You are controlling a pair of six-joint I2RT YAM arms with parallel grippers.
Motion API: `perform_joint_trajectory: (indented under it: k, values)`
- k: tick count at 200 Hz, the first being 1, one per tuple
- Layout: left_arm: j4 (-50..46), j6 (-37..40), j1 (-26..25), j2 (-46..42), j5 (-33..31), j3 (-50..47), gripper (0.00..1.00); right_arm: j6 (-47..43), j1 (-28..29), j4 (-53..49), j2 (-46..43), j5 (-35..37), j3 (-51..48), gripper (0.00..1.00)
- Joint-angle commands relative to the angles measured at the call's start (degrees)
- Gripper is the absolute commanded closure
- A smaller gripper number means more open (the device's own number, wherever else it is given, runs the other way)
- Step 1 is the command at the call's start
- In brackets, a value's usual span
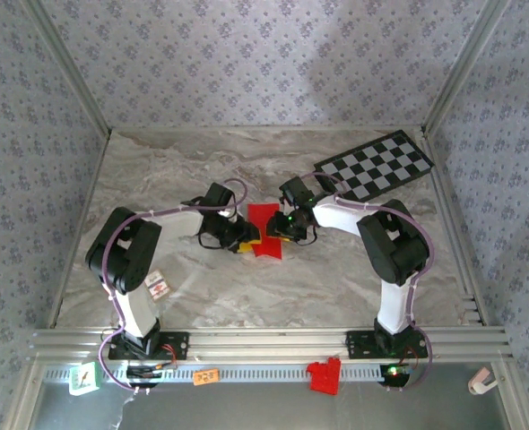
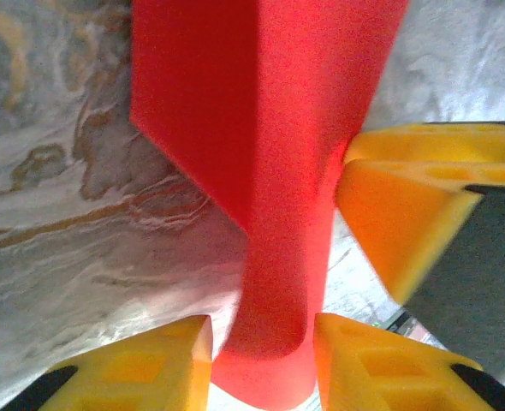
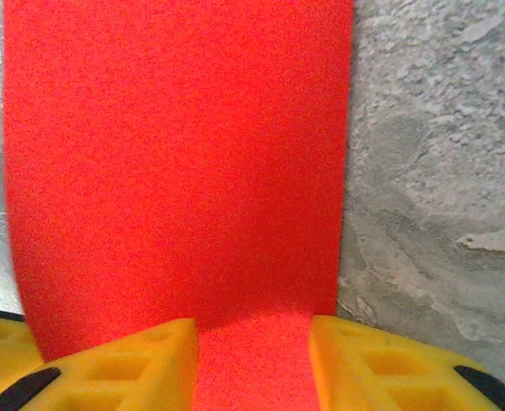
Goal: Fold a paper plane with a square sheet of paper (pick it up from the middle)
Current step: Third fold the triangle at the center of the table.
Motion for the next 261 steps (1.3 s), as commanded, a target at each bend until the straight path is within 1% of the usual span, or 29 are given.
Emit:
perform_joint_trajectory:
  k: [1, 49, 84, 116, 134, 149, 172, 185, 202, 209, 218, 226, 234, 261]
  values:
    - [4.78, -2.1, 1.36, -1.46, 3.01, -1.11, 0.64, 0.38, -0.31, -3.42, 2.12, 1.96, 0.04, 0.58]
    - [6.08, -1.5, 2.29, 0.32, 3.37, 0.15, 0.59, 0.37, -0.36, -3.27, 2.12, 1.87, -0.04, 0.58]
    - [6.61, -1.31, 2.38, 1.9, 3.78, 0.79, 0.61, 0.37, -0.36, -3.15, 1.93, 1.88, -0.23, 0.58]
    - [7.13, -1.8, 2.39, 2.64, 3.86, 0.59, 0.68, 0.04, -0.44, -2.03, 1.19, 1.62, -0.8, 0.58]
    - [6.98, -2.06, 2.38, 2.9, 3.62, 0.61, 0.78, -1.21, -0.68, -0.62, 0.02, 1.16, -1.1, 0.57]
    - [6.87, -2.35, 2.38, 2.9, 3.52, 0.52, 0.82, -1.82, -0.82, 0.74, -1.51, 1.31, -1.11, 0.56]
    - [6.45, -3.04, 2.38, 2.54, 2.73, 0.52, 0.89, -5.92, -0.87, 2.52, -4.98, 1.95, -1.24, 0.51]
    - [6.34, -3.86, 2.38, 2.23, 2.12, 0.52, 0.93, -7.92, -0.88, 4.13, -7.51, 3.25, -2.2, 0.45]
    - [7.01, -5.59, 2.38, 1.81, 1.55, 0.22, 0.98, -11.58, -0.88, 8.05, -11.79, 4.71, -5.44, 0.45]
    - [7.59, -6.42, 2.38, 1.65, 1.33, -0.04, 0.98, -13.34, -0.52, 9.76, -13.85, 6.35, -7.01, 0.42]
    - [8.22, -7.61, 2.38, 1.4, 1.07, -0.34, 0.99, -15.75, 0.05, 11.65, -16.58, 8.87, -9.28, 0.36]
    - [8.58, -8.5, 2.41, 1.09, 0.77, -0.53, 0.99, -18.21, 0.7, 12.92, -18.8, 11.57, -11.1, 0.29]
    - [8.66, -9.29, 2.38, 0.9, 0.48, -0.57, 0.99, -20.82, 1.34, 14.37, -21.02, 13.26, -12.8, 0.24]
    - [8.77, -12.09, 2.22, -0.04, -0.64, -0.48, 0.99, -28.96, 3.07, 19.43, -26.04, 14.97, -18.05, 0.16]
